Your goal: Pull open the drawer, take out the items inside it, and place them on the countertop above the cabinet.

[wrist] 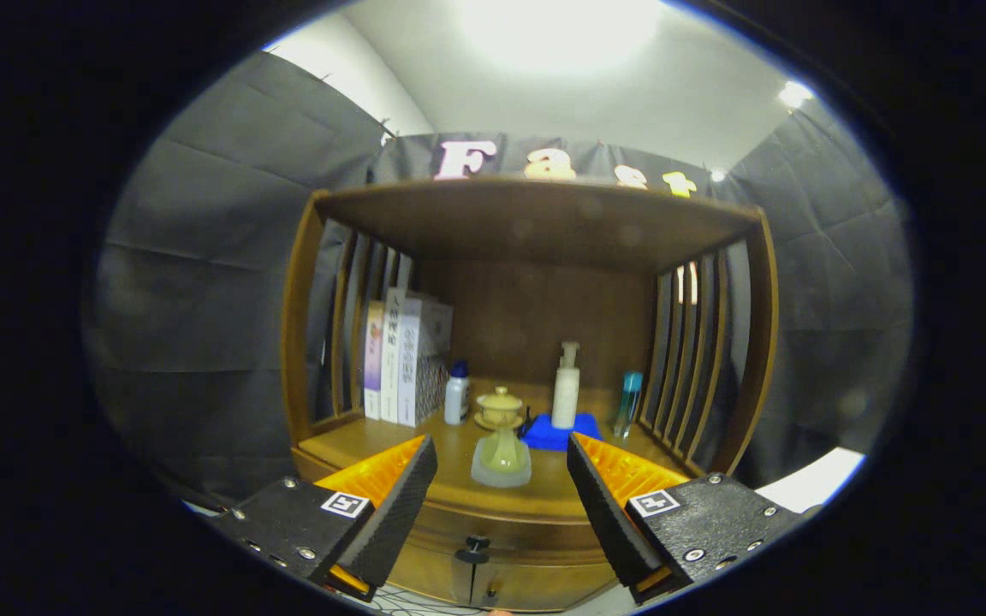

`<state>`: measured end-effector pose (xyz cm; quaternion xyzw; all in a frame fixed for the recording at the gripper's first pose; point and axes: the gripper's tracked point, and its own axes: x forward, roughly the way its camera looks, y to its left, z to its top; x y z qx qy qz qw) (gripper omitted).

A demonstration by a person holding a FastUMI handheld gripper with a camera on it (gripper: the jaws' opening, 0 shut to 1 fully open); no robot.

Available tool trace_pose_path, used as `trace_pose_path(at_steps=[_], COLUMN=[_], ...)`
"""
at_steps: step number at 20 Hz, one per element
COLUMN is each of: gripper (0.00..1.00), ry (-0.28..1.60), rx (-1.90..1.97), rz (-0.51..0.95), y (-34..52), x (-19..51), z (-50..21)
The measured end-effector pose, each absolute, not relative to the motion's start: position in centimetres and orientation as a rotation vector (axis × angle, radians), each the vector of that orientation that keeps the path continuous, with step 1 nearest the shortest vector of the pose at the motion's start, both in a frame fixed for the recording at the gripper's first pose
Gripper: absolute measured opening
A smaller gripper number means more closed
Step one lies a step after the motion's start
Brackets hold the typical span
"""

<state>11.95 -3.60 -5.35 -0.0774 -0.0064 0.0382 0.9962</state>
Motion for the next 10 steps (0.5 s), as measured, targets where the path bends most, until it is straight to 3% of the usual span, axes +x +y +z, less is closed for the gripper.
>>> trace_pose_path(at_steps=[7, 10], gripper=[0.95, 0.95], ry=[0.020, 0.052], rx=[-0.284, -0.234], rz=[0.002, 0.051], y=[-3.5, -1.2], x=[5.1, 4.5], z=[-1.0, -2.0])
